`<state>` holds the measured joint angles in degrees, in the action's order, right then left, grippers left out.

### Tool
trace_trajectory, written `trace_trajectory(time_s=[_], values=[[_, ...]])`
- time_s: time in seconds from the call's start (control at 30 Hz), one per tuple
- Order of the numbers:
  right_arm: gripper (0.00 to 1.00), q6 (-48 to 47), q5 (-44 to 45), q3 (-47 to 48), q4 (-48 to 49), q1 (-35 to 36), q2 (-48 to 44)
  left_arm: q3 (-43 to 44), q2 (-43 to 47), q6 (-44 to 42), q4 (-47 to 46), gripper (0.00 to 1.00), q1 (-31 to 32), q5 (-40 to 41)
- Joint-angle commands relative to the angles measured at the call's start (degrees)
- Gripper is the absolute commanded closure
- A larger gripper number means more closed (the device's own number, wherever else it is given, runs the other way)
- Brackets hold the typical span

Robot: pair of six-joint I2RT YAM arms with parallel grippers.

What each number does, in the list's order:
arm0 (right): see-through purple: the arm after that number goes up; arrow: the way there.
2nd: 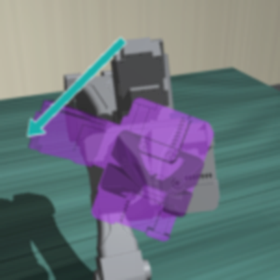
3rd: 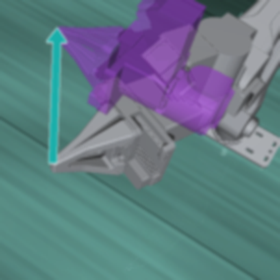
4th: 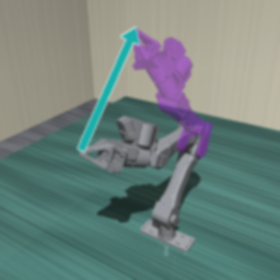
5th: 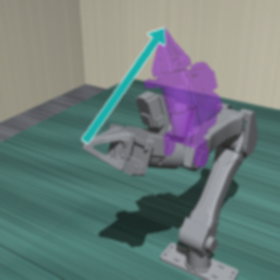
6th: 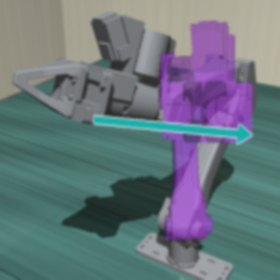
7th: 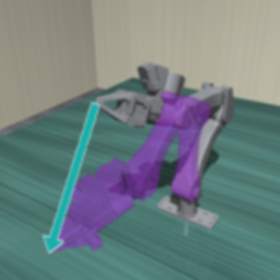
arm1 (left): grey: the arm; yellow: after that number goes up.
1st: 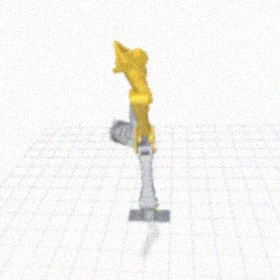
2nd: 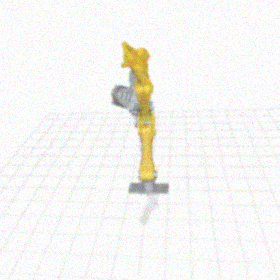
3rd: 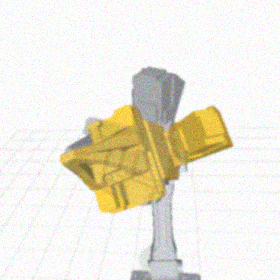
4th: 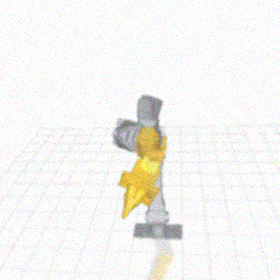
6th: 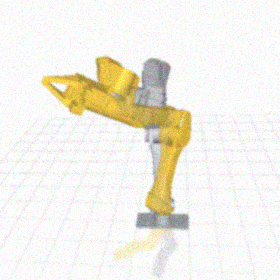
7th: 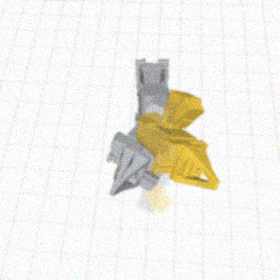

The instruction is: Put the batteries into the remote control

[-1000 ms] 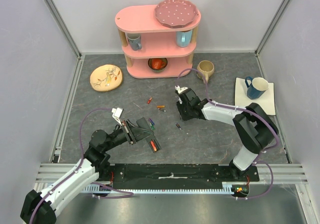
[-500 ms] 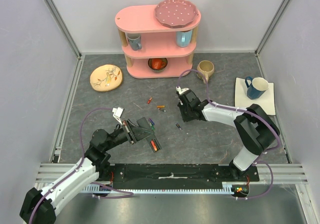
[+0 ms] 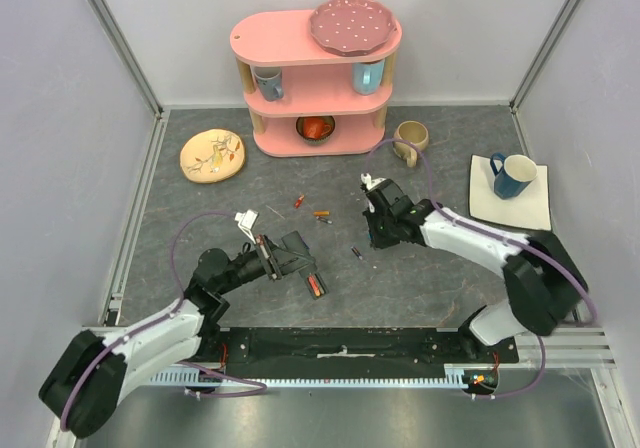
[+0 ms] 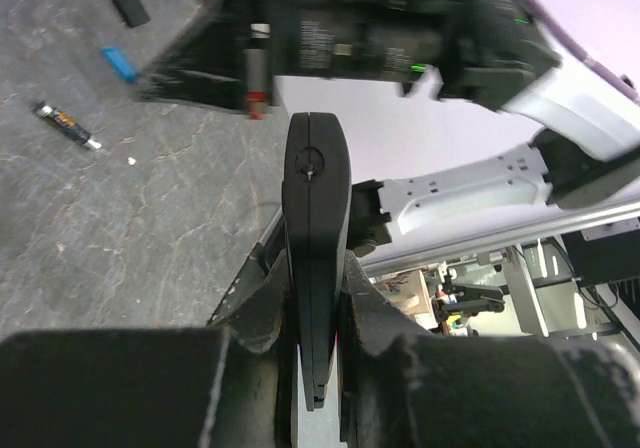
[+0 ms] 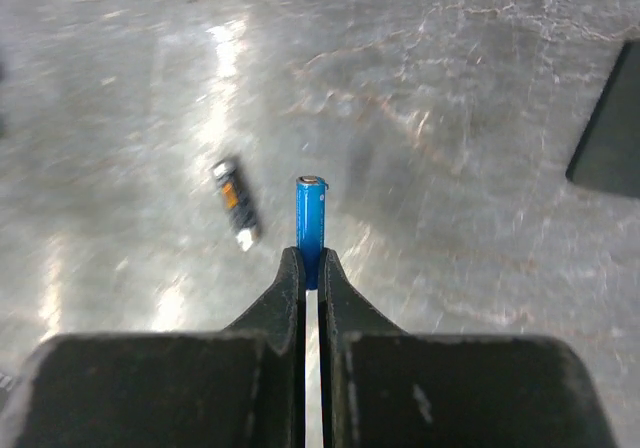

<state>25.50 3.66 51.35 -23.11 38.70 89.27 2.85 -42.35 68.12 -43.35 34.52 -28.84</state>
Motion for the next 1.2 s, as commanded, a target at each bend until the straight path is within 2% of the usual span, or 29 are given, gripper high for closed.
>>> trace_trajectory(time_s=[0.0,0.17,0.2,0.47,0.67,0.9,1.17], values=[[1.0,2.89,-4.89,3.66,-8.96,2.6,-13.21,1.71,-10.26,2.98,-18.24,0.98,0.02,0.8],[1.0,3.77,-0.24,8.5,-14.5,10.76,-22.11,3.65,-15.22,3.07,-23.96,0.98,0.02,1.59],[1.0,6.29,0.9,8.67,-14.76,12.26,-23.0,3.91,-15.57,2.99,-24.49,0.98,0.02,1.94],[1.0,7.81,-0.05,15.61,-19.69,23.52,-20.37,5.85,-21.54,3.77,-28.79,0.98,0.02,1.86],[1.0,8.95,-1.9,19.22,-21.27,24.41,-18.53,6.2,-24.36,4.13,-30.04,0.98,0.02,1.68],[1.0,12.03,-5.42,21.24,-23.2,24.67,-15.1,7.17,-24.54,4.48,-25.38,0.98,0.02,2.56],[1.0,13.09,-6.03,23.7,-25.58,24.76,-12.55,5.15,-24.71,7.29,-25.73,0.98,0.02,4.76]])
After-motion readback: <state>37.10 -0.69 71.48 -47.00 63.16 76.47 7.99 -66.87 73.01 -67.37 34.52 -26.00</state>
